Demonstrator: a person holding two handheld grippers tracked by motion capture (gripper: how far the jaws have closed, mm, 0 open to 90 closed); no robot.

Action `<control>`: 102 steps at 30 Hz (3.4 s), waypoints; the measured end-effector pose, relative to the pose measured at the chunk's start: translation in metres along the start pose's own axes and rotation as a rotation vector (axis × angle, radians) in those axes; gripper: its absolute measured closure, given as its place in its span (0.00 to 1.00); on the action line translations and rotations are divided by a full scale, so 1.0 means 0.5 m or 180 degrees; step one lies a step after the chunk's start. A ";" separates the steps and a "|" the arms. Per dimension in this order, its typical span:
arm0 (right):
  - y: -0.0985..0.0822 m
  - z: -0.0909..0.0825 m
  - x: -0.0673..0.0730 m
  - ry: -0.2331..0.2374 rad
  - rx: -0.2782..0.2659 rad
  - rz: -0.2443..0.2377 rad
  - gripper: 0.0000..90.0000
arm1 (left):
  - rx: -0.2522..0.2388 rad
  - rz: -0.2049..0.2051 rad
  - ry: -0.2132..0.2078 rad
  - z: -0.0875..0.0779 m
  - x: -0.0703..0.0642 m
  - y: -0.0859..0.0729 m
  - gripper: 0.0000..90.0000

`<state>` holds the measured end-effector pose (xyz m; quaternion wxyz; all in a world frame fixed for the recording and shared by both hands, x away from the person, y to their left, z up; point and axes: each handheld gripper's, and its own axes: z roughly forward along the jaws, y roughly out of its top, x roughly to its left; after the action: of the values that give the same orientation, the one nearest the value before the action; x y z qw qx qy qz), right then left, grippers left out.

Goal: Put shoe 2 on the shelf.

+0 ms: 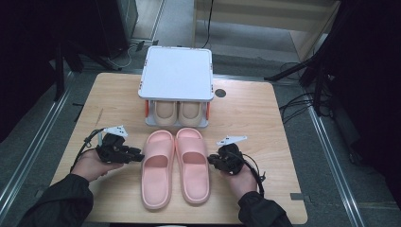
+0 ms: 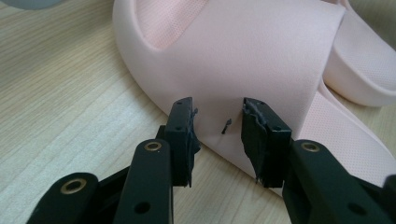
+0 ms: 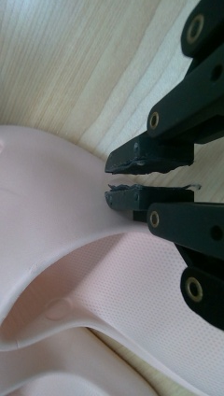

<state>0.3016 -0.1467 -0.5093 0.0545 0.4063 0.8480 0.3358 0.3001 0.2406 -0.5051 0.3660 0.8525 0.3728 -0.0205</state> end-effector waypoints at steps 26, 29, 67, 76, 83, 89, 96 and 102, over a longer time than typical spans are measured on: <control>-0.008 -0.052 0.015 0.0111 -0.0507 0.0086 0.84 | -0.0139 -0.0036 0.0067 -0.006 0.004 0.029 0.68; -0.007 -0.071 0.027 0.0195 -0.0609 0.0027 0.82 | -0.0209 -0.0004 0.0094 -0.014 0.005 0.045 0.69; 0.000 0.014 0.178 0.0508 -0.0717 -0.0305 0.43 | -0.0593 0.0189 0.0207 -0.087 0.015 0.229 0.74; 0.020 0.069 0.183 0.0233 -0.0729 -0.0162 0.34 | -0.0583 0.0171 0.0184 -0.099 0.021 0.207 0.73; 0.033 0.092 0.191 0.0075 -0.0734 -0.0013 0.31 | -0.0556 0.0131 0.0175 -0.095 0.027 0.200 0.72; 0.041 0.098 0.196 -0.0052 -0.0710 0.0097 0.29 | -0.0544 0.0167 0.0163 -0.092 0.024 0.199 0.72; 0.045 0.109 0.201 -0.0181 -0.0701 0.0136 0.32 | -0.0535 0.0137 0.0161 -0.087 0.029 0.195 0.72; 0.047 0.113 0.202 -0.0168 -0.0709 0.0145 0.47 | -0.0542 0.0129 0.0155 -0.084 0.029 0.194 0.72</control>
<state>0.2703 -0.0331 -0.5201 0.1139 0.4257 0.7942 0.4183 0.3637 0.2325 -0.4199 0.4283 0.8259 0.3647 0.0394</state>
